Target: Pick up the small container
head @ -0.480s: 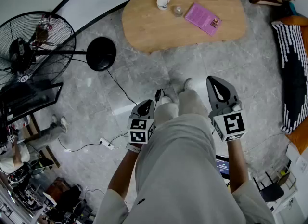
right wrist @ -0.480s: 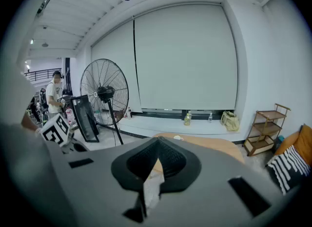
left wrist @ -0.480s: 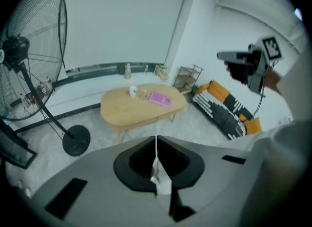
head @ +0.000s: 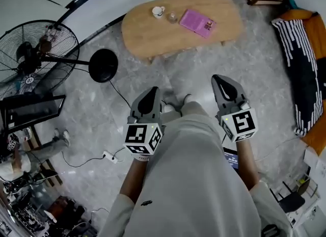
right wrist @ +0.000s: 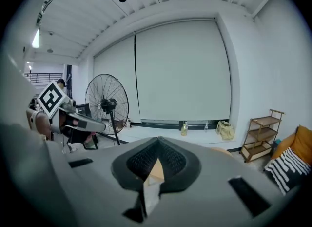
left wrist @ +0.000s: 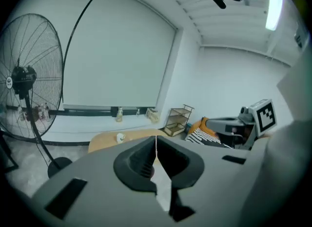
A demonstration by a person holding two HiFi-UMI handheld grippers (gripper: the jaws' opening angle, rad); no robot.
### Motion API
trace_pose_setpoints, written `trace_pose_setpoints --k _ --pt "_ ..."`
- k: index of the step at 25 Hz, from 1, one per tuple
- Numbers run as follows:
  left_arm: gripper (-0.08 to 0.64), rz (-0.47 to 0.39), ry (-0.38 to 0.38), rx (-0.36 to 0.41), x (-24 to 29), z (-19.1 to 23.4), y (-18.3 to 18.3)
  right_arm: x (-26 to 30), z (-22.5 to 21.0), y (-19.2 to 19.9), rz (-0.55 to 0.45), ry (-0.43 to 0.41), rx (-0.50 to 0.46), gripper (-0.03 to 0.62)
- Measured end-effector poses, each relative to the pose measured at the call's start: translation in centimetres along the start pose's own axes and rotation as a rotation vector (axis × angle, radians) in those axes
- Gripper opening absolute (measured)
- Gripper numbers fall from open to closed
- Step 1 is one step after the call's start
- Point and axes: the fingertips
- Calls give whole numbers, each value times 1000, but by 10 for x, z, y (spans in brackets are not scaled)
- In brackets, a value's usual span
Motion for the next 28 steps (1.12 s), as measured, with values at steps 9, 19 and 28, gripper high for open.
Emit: trace_pose_setpoints --k 9,19,28 --pt "25 27 -73 75 10 -14 -5 -14 -18 -2 -71 -22 -9 8" --pt "25 -23 -38 75 16 -44 -30 -39 -46 16 -67 1 38 8" --pt "25 8 -15 20 36 -29 -32 -8 -36 5 -38 -23 30 8"
Point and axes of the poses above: the fingertips, and each gripper's own axes: x forward along the fingers, z to its left, y out of its underside, and after that the axes turned 12 degrees about x, right-handed
